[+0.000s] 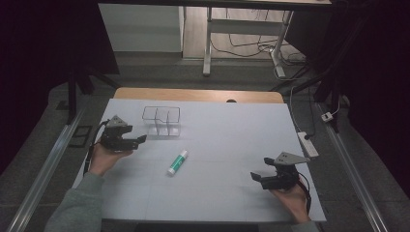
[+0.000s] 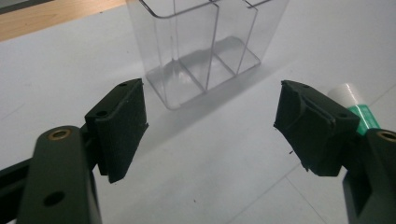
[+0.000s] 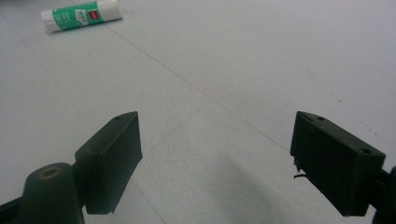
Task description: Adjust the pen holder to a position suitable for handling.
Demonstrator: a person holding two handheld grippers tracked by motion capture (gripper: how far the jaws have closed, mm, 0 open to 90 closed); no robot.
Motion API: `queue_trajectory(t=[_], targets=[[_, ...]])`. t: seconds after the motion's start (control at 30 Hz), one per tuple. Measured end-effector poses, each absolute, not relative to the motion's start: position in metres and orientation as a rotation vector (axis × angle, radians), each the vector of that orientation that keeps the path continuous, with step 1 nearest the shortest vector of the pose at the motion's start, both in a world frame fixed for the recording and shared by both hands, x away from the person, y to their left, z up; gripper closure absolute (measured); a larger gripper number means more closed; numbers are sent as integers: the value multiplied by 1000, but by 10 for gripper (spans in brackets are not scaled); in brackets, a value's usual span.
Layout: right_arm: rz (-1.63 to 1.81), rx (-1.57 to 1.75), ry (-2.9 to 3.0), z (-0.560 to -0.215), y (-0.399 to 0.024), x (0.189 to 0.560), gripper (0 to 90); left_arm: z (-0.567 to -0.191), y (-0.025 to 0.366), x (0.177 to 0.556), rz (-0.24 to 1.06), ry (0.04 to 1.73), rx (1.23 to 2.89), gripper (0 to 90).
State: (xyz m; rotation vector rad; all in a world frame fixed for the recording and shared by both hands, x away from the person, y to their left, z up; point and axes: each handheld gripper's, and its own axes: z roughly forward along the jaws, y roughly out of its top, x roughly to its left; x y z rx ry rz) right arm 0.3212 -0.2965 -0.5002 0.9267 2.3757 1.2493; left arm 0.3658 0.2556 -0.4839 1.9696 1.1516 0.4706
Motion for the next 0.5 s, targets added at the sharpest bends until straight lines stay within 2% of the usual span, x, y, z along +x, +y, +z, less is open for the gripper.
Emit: queue_trajectory(t=[0.37, 0.5], targets=[[1235, 926, 2375, -501, -295, 321, 159, -487, 266, 388, 496, 1209, 1977, 294], [1232, 927, 2376, -501, -295, 321, 160, -488, 269, 396, 492, 1227, 1975, 355]])
